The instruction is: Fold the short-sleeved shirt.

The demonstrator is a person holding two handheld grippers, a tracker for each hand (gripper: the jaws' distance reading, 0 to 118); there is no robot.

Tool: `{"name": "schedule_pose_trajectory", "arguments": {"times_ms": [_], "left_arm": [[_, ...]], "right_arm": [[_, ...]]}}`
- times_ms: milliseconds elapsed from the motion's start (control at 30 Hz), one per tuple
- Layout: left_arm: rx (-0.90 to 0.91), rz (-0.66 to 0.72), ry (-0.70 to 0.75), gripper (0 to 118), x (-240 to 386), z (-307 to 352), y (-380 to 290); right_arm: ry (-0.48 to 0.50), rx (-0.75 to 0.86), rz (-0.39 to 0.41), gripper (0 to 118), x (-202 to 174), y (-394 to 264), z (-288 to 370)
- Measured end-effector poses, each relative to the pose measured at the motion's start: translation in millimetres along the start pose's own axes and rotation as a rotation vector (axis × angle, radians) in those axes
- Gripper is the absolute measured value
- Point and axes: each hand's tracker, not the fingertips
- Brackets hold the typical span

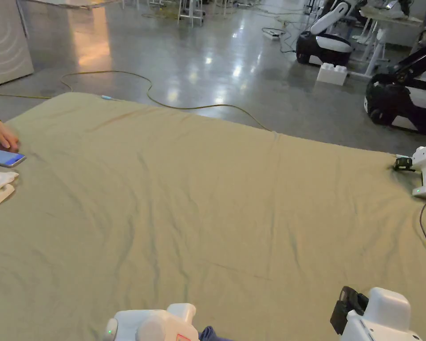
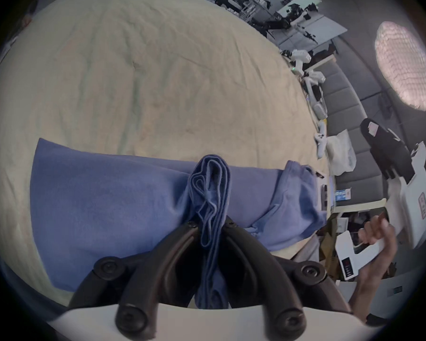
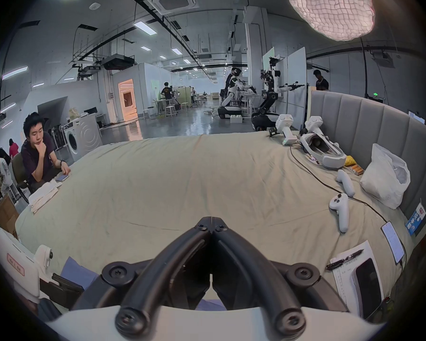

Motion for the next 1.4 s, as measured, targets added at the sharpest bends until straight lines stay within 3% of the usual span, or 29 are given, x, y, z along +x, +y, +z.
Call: {"name": "schedule_pose_trajectory", "arguments": {"times_ms": [67, 167, 233, 400, 533, 733, 967, 1067, 1233, 1300, 1400], "left_arm": [[0.004, 0.019, -0.002, 16, -2, 1, 0], [0.011, 0.074, -0.088, 48, -7, 12, 1], [0.03, 0.085, -0.112, 53, -8, 28, 1], [0.114, 0.093, -0.11, 51, -13, 65, 3], [0.097, 0.024, -0.005, 20, -12, 49, 3], [-0.009, -0.038, -0.06, 17, 3, 4, -5], [0.043, -0.127, -0.011, 17, 30, -23, -14], [0.05, -0.122, -0.01, 17, 28, -22, -14], [0.066, -0.073, -0.146, 17, 0, 18, 2], [0.125, -0.069, -0.15, 26, -7, 55, 8], [0.164, -0.04, -0.14, 65, -40, 90, 15]], "right_arm": [[-0.005, -0.007, -0.002, 0, 2, -2, 1], [-0.012, -0.017, -0.002, 0, 3, -5, 0], [-0.01, -0.023, -0.004, 0, 4, -6, 0], [-0.007, -0.018, 0.0, 0, 2, -4, 3], [0.0, -0.012, 0.003, 0, 0, -3, 2], [0.004, -0.016, 0.013, 0, -3, -3, 3], [0.001, -0.033, 0.003, 0, 2, -7, 6], [-0.003, -0.034, 0.006, 0, 2, -9, 6], [0.003, -0.025, 0.008, 0, 2, -4, 8], [0.004, -0.015, 0.012, 0, 2, 0, 10], [0.006, -0.006, 0.018, 0, 2, 4, 11]]}}
